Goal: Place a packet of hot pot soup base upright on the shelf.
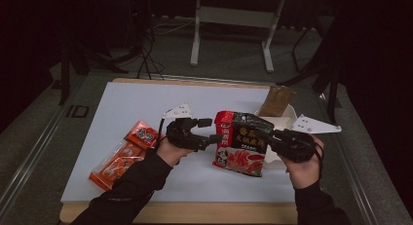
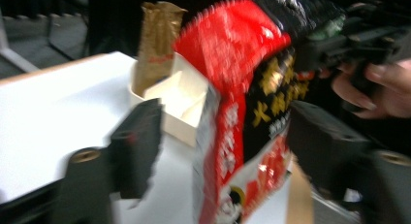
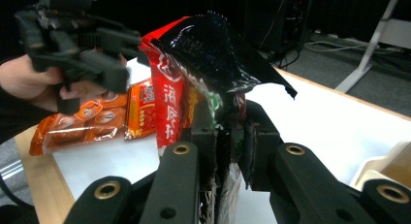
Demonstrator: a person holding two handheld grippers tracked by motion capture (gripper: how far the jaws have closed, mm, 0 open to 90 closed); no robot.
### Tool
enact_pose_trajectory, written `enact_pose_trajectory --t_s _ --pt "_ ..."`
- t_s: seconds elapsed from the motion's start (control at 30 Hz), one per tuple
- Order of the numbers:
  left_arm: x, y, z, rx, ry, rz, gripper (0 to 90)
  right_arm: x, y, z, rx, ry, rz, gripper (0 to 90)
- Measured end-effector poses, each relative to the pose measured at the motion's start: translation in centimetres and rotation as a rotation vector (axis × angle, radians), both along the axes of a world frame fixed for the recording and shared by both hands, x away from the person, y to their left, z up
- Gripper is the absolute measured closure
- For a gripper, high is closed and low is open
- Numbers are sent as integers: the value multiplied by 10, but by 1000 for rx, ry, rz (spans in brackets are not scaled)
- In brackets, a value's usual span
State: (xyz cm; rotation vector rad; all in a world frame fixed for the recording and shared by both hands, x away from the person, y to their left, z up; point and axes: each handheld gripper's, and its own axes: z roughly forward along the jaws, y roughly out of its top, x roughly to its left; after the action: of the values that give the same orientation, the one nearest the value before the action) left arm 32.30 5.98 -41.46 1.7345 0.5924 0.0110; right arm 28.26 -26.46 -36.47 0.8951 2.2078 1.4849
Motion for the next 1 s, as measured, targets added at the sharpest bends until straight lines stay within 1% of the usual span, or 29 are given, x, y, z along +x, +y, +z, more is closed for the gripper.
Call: enact_pose_trajectory --t_s 0.03,0.07,0.13,0.2,0.23,0.27,0.3,0.37,0.4,0.47,0.5,0.53,0.6,0.63,0.73,0.87,1.0 --pt "0 0 -1 11 5 10 172 0 -1 2 2 -5 -3 782" --pt "-1 1 -2 12 9 9 148 1 -1 4 4 -9 -6 781" --pt "-4 1 -3 33 -4 18 129 2 -3 7 6 -20 -14 781" --pt "-6 2 -5 31 -1 6 48 3 -6 11 11 -25 -24 781" --pt "-7 2 -6 32 2 11 16 3 -7 12 17 -28 -27 781" --pt "-9 3 -7 28 -7 14 13 4 -8 14 20 -32 -32 781" --pt "-9 3 -7 28 -7 14 11 4 -8 14 20 -32 -32 781" --pt "-14 5 -11 52 -25 42 4 5 -12 18 23 -43 -40 781" --pt "-16 6 -12 61 -28 45 4 5 -13 20 25 -47 -44 782" --pt "-20 9 -14 67 -49 45 4 7 -15 23 23 -55 -49 781" --pt "-21 10 -14 78 -53 45 4 8 -16 24 29 -58 -53 781" --pt "-23 11 -15 78 -66 50 4 8 -17 26 28 -61 -56 782" --pt "-26 14 -17 89 -76 51 4 10 -18 28 37 -66 -63 781" --pt "-28 16 -18 84 -91 57 5 11 -19 30 38 -67 -68 781" --pt "-33 20 -20 79 -106 59 5 14 -22 33 44 -76 -76 782" --pt "-39 24 -27 74 -99 33 5 17 -26 38 48 -78 -86 782" --pt "-47 27 -35 104 -96 19 5 20 -30 44 54 -87 -102 781"
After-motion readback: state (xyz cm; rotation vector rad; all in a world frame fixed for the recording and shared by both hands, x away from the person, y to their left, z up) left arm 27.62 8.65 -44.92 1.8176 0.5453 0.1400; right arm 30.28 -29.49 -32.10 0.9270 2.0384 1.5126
